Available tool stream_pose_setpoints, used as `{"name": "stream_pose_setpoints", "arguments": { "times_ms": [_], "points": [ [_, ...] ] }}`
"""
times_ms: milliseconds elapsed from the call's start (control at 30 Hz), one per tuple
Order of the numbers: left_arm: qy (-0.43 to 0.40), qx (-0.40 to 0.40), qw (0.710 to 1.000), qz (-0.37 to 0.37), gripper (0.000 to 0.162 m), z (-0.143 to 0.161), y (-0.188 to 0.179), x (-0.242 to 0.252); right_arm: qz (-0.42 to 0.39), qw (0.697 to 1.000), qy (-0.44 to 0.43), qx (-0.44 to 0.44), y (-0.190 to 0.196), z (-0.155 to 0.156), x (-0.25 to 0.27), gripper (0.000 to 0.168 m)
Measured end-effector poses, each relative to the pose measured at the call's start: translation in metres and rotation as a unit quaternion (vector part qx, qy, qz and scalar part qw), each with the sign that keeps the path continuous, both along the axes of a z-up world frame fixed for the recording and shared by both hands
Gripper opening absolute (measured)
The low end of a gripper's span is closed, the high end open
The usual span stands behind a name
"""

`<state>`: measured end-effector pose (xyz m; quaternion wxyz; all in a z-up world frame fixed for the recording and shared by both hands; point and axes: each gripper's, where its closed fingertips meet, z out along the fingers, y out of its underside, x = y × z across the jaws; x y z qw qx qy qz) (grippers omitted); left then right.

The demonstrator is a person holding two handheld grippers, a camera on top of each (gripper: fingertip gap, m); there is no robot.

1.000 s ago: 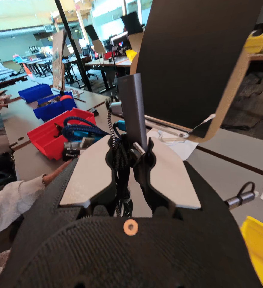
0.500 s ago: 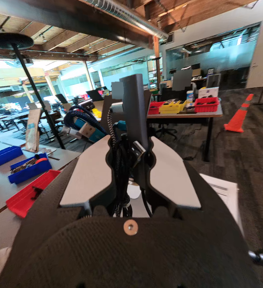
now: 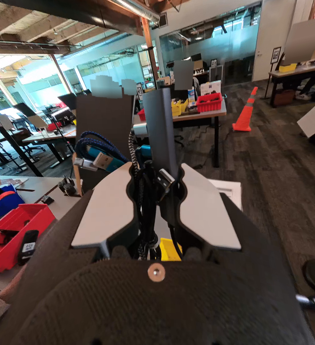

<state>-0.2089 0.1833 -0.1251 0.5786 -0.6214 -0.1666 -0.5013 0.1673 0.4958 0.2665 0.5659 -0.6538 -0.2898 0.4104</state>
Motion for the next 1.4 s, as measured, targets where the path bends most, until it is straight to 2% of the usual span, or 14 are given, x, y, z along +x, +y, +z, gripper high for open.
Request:
{"name": "stream_pose_setpoints", "arguments": {
  "times_ms": [333, 567, 667, 800, 900, 1000, 1133, 1267, 1333, 1400],
  "points": [
    [0.0, -0.002, 1.0, -0.002, 0.023, 0.0, 0.0, 0.001, -0.039, 0.984, -0.171, -0.017, 0.0, -0.171, -0.009, 0.045],
    [0.001, -0.004, 1.0, -0.001, 0.023, -0.001, 0.0, 0.001, -0.047, 0.962, -0.26, -0.072, -0.001, -0.291, -0.016, 0.047],
    [0.001, -0.004, 1.0, -0.003, 0.023, -0.001, 0.0, 0.002, -0.046, 0.952, -0.273, -0.127, 0.003, -0.327, -0.013, 0.058],
    [-0.001, -0.004, 1.0, -0.005, 0.023, -0.001, 0.0, 0.002, -0.017, 0.959, -0.208, -0.19, -0.001, -0.325, -0.013, 0.066],
    [-0.001, -0.005, 1.0, -0.006, 0.023, -0.001, 0.0, 0.002, -0.002, 0.968, -0.157, -0.196, -0.008, -0.308, -0.011, 0.063],
    [-0.002, -0.005, 1.0, -0.008, 0.023, -0.001, 0.0, 0.002, 0.032, 0.978, -0.1, -0.183, -0.036, -0.29, -0.014, 0.056],
    [0.0, -0.005, 1.0, -0.008, 0.024, -0.001, 0.001, 0.003, 0.07, 0.988, -0.069, -0.12, -0.083, -0.285, -0.022, 0.05],
    [0.004, -0.005, 1.0, -0.008, 0.024, -0.001, 0.0, 0.003, 0.023, 0.993, -0.113, -0.034, -0.09, -0.311, -0.009, 0.044],
    [0.006, -0.004, 1.0, -0.007, 0.025, -0.001, 0.0, 0.004, 0.001, 0.993, -0.114, 0.013, -0.093, -0.315, 0.001, 0.029],
    [0.009, -0.002, 1.0, -0.009, 0.026, -0.001, 0.0, 0.005, -0.008, 0.993, -0.095, 0.069, -0.102, -0.304, 0.009, 0.014]
  ]
}}
